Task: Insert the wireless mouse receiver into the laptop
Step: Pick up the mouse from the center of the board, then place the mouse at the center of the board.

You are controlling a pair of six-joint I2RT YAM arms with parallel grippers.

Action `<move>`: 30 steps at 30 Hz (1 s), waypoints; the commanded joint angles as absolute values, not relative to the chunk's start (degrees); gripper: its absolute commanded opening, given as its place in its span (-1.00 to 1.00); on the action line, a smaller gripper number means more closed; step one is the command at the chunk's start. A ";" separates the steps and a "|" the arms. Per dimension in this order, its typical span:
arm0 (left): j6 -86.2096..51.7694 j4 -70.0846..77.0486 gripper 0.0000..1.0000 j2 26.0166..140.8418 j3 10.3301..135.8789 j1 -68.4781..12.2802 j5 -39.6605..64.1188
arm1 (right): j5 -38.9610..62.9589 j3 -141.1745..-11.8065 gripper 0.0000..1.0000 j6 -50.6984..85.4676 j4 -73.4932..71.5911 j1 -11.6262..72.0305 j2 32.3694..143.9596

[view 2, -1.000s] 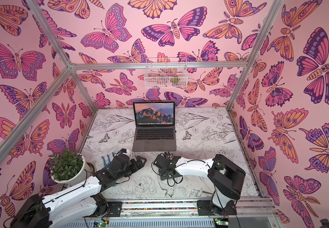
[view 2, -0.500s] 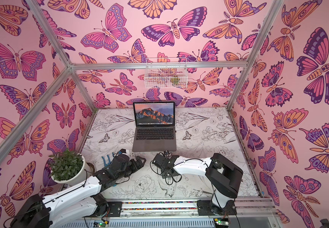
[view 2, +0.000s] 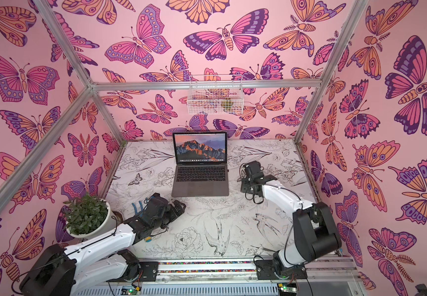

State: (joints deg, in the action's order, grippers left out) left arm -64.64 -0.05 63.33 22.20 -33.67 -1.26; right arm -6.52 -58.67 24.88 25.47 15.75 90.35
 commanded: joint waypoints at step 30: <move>-64.08 -6.19 1.00 64.59 25.71 -28.20 0.53 | -3.63 -85.59 0.52 9.99 37.53 11.33 117.89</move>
